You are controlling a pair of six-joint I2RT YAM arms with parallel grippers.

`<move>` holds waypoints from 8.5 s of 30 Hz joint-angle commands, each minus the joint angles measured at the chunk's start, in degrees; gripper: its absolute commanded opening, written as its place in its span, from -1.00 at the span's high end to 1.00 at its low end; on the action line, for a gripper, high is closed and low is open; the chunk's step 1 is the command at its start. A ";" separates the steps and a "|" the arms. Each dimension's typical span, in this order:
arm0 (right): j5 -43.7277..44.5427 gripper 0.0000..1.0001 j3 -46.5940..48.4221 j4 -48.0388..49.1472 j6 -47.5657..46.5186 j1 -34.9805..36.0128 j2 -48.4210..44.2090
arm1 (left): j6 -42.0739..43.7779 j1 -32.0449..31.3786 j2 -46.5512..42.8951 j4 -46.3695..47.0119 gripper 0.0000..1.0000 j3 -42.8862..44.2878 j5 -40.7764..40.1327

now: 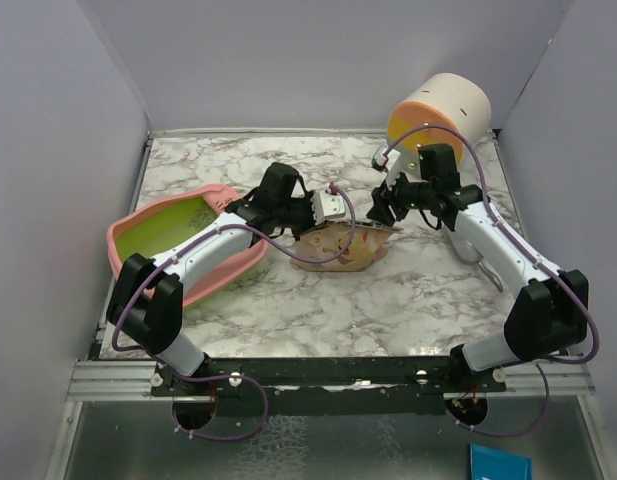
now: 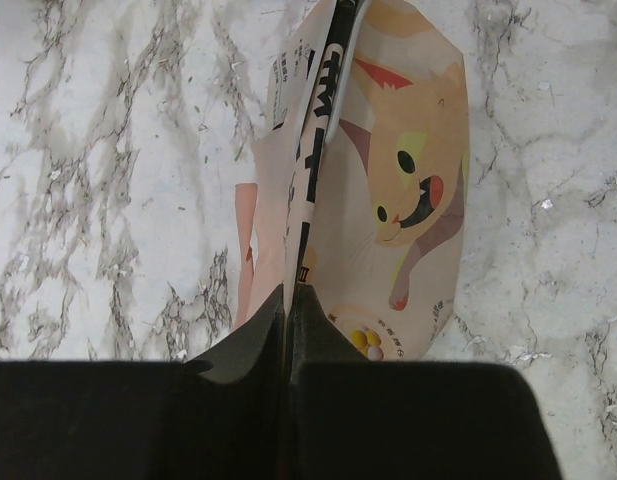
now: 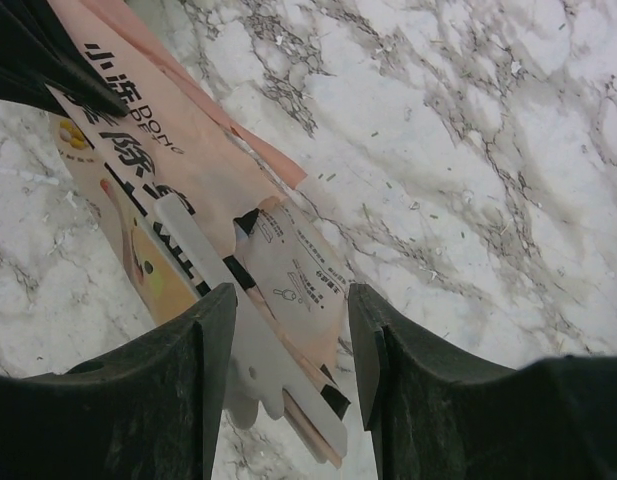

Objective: Fill the litter box with clean litter

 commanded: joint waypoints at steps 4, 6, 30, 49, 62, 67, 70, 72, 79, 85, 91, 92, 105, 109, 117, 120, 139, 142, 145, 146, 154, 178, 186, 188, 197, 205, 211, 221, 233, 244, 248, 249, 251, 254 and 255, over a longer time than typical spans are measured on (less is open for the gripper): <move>2.77 0.01 -0.78 -0.43 -1.77 0.20 -7.71 | 1.68 0.47 -2.13 8.13 1.00 1.51 -1.26; 2.61 0.00 -1.49 -0.69 -2.20 0.36 -9.31 | 1.61 0.47 -2.04 8.23 1.00 1.56 -1.14; 7.71 -0.11 -4.67 -2.24 -2.96 3.46 -5.76 | 0.66 0.47 -2.08 9.14 1.00 0.83 -1.00; 10.86 0.98 -3.28 -0.62 -1.05 3.46 -5.79 | -0.89 0.46 -1.36 10.03 1.00 0.85 0.19; 33.37 0.98 3.39 7.83 9.51 3.33 -12.21 | -2.22 0.43 -1.58 10.54 1.00 0.52 0.35; 35.96 0.98 10.87 7.13 14.63 1.99 1.29 | -4.16 0.38 -2.55 12.61 1.00 0.22 -0.70; 33.71 0.97 16.66 5.64 17.99 0.45 10.78 | -5.50 0.36 -4.13 15.31 1.00 -1.36 -1.91; 31.34 0.97 19.33 6.24 19.69 -0.33 15.77 | -5.86 0.38 -5.03 16.99 1.00 -2.55 -2.43; 26.49 0.97 26.30 5.93 21.80 -1.36 28.50 | -6.88 0.38 -5.73 17.94 0.96 -3.67 -4.13; 23.90 0.80 26.99 6.00 22.27 -1.76 32.10 | -9.28 0.38 -5.88 17.79 0.62 -2.57 -5.94; 23.00 0.72 26.34 6.48 22.33 -2.40 32.20 | -22.09 0.39 -4.00 14.21 0.32 4.31 -16.22; 22.93 0.72 26.40 6.43 22.23 -2.49 32.19 | -25.12 0.46 -3.61 12.63 0.32 6.12 -18.67; 21.70 0.74 28.02 4.92 21.45 -3.35 36.78 | -45.81 9.61 -4.47 5.27 0.16 8.20 -14.37; 22.24 0.63 28.26 5.31 21.93 -3.38 38.34 | -48.72 12.58 -5.36 6.31 0.15 5.39 -10.13; 23.53 -0.34 28.18 5.80 22.37 -3.39 37.47 | -61.43 16.03 -5.69 12.20 0.01 1.73 -0.10; 25.30 -0.39 26.76 6.05 22.34 -3.39 34.79 | -65.33 17.60 -5.68 10.40 0.00 1.11 0.30; 24.46 -0.32 -4.03 11.56 27.40 -3.57 -7.27 | -82.39 22.19 -6.27 17.08 -0.04 -12.06 9.93; 22.95 -0.31 -7.79 11.83 28.75 -3.57 -11.45 | -82.54 21.91 -3.69 19.27 -0.04 -11.23 8.58; 19.96 -0.30 -11.29 11.99 30.37 -3.57 -15.04 | -82.26 21.21 -1.30 23.05 -0.04 -10.75 6.28; 18.79 -0.30 -12.56 12.16 31.10 -3.57 -16.16 | -82.52 20.84 -0.38 25.72 -0.04 -10.94 6.59; 8.31 -0.26 -24.14 19.10 38.28 -3.57 -25.60 | -84.62 18.20 3.88 36.16 0.04 -10.70 1.94; 7.69 -0.26 -18.00 21.42 36.66 -4.24 -15.78 | -67.89 15.57 -1.81 60.79 1.00 -9.48 25.49; -3.78 -0.17 -14.69 24.67 40.96 -11.24 -5.98 | -71.89 15.50 -5.26 84.74 1.00 -17.35 18.45; -4.89 -0.15 -14.80 24.92 41.09 -11.55 -5.94 | -75.62 15.47 -3.96 98.00 1.00 -20.16 14.95; -11.66 -0.11 -16.40 26.88 38.77 -13.11 -9.55 | -86.68 15.40 4.08 116.29 1.00 -20.04 12.66; -20.11 -0.11 -10.26 24.68 37.58 -13.32 -1.52 | -85.61 15.15 3.32 116.30 1.00 -19.78 14.46; -23.95 -0.11 -3.76 17.85 33.38 -13.34 3.35 | -84.92 14.76 2.78 116.39 1.00 -19.65 15.83; -25.44 -0.11 -2.79 8.47 24.59 -9.83 4.64 | -85.44 13.63 4.70 116.34 1.00 -16.28 18.20; -26.09 -0.02 -2.43 4.73 20.72 -7.87 5.76 | -85.23 12.51 5.57 116.38 1.00 -15.15 20.25; -5.04 0.98 -1.34 4.61 23.50 -4.11 2.52 | -85.50 12.57 6.25 116.21 1.00 -13.85 21.38; 0.23 0.98 -3.32 11.02 28.42 -4.09 -4.18 | -84.80 12.63 5.45 116.25 1.00 -14.77 22.19; 1.10 0.98 -3.42 12.10 29.36 -4.07 -5.49 | -84.60 12.76 5.19 116.25 1.00 -15.07 22.57; 3.23 0.98 -3.28 13.47 30.97 -4.09 -7.48 | -83.68 12.85 4.57 116.30 1.00 -15.69 23.04; 4.45 0.98 -3.22 14.90 33.02 -4.09 -8.81 | -81.69 12.94 3.55 116.38 1.00 -16.64 23.90; 4.47 0.98 -3.59 15.46 33.56 -4.09 -8.87 | -80.66 12.96 3.15 116.32 1.00 -17.21 24.14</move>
